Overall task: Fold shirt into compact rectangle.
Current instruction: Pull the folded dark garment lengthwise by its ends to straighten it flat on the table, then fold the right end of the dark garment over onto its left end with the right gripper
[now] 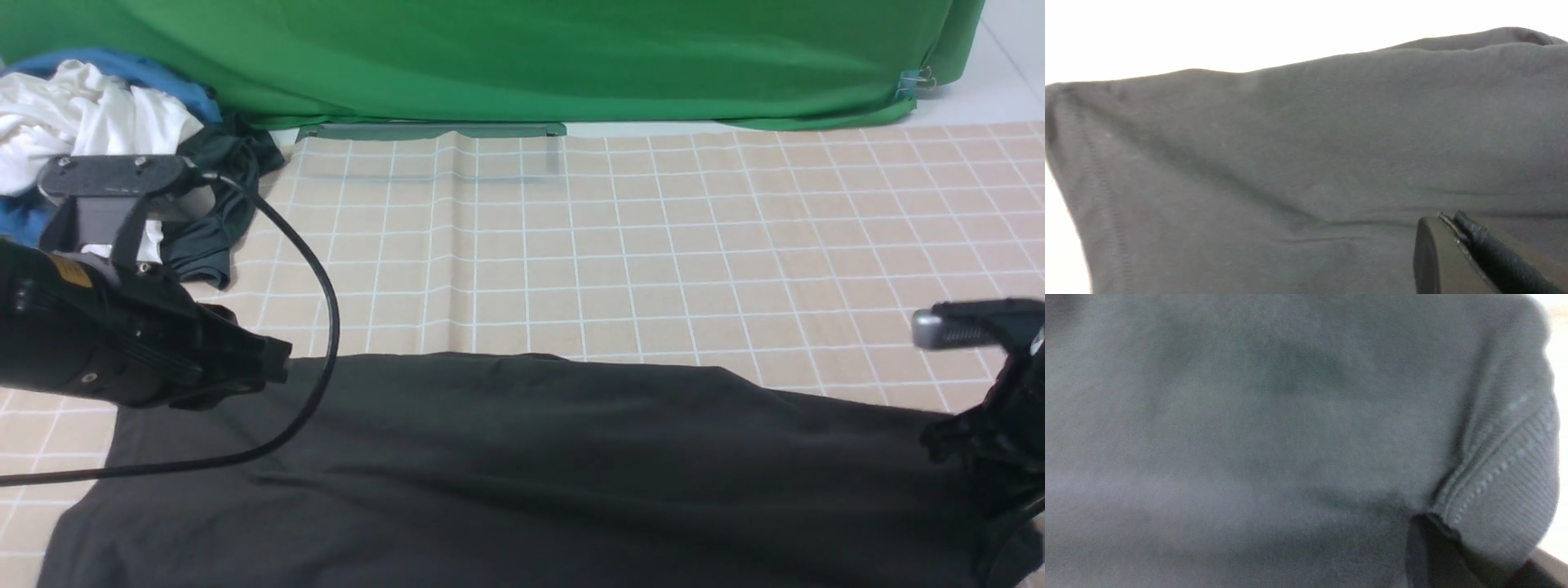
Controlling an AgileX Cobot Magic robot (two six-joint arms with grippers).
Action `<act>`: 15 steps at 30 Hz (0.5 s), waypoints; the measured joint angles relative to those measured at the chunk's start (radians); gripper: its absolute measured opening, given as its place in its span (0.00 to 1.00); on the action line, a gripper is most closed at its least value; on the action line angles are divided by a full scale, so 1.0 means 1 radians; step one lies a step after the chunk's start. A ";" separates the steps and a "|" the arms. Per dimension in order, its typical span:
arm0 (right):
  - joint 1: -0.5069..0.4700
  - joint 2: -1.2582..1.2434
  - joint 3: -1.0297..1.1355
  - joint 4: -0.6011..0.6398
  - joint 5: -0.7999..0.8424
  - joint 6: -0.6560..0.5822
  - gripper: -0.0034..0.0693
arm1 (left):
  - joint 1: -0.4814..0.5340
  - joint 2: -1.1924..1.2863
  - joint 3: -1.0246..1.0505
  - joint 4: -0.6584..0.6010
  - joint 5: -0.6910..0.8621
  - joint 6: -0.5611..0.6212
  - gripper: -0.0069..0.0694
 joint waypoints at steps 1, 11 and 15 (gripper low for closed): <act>0.000 -0.025 -0.008 -0.023 0.009 0.014 0.22 | 0.000 -0.005 0.000 0.001 0.004 -0.001 0.12; -0.058 -0.153 -0.281 -0.039 0.259 0.054 0.22 | 0.000 -0.057 0.000 0.025 0.055 -0.024 0.12; 0.028 -0.163 -0.382 0.064 0.275 0.054 0.22 | 0.000 -0.071 -0.015 0.080 0.090 -0.074 0.12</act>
